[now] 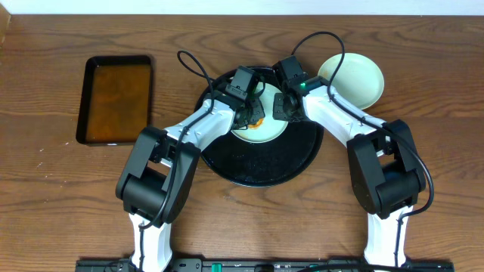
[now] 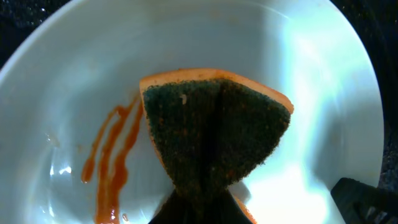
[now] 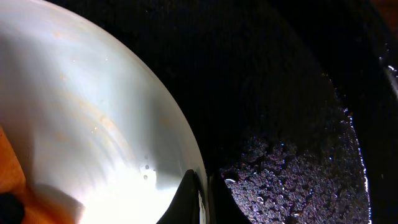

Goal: Clean dirty plates on tray and stack at the side
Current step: 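Carry the sponge with the left gripper onto the green plate, then scrub the green plate with the left-held sponge while the right gripper holds it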

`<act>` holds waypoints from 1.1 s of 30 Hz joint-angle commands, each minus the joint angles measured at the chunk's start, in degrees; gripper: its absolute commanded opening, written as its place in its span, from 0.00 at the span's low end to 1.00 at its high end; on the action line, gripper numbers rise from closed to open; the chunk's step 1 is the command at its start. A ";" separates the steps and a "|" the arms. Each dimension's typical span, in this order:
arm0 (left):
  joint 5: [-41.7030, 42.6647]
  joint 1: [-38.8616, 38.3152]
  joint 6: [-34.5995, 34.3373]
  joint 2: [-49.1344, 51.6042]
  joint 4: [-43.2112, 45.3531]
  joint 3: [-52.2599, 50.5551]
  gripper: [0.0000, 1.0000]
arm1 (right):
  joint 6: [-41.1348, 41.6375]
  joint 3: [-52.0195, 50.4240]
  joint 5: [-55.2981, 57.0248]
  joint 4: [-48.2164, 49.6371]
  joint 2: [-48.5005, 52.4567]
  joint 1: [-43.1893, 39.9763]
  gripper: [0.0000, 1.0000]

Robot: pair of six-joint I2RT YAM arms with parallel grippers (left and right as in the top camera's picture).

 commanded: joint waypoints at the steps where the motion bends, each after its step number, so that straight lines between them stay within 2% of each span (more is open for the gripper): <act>1: -2.69 -0.59 -1.40 0.70 -1.05 -0.35 0.08 | 0.70 -0.63 3.45 -0.61 1.86 0.33 0.01; 6: -15.21 0.94 -1.40 0.70 -7.34 -0.35 0.08 | 0.68 -0.63 3.48 -0.83 1.86 0.33 0.01; 10: -19.34 3.72 -0.42 0.61 -9.05 -0.31 0.08 | 0.70 -0.63 3.45 -0.79 1.86 0.28 0.01; 17: -18.82 6.51 4.26 -2.73 -8.50 3.39 0.08 | 0.68 -0.63 3.43 -0.81 1.86 0.28 0.01; 23: -6.49 5.86 4.17 -7.15 -3.56 3.87 0.08 | 0.70 -0.63 3.43 -0.74 1.86 0.28 0.01; 25: -3.89 5.33 3.37 -6.93 -2.38 3.80 0.08 | 0.68 -0.63 3.43 -0.59 1.86 0.28 0.01; 33: -3.65 1.29 0.98 -0.50 0.11 3.45 0.08 | 0.68 -0.63 3.41 -0.42 1.86 0.28 0.01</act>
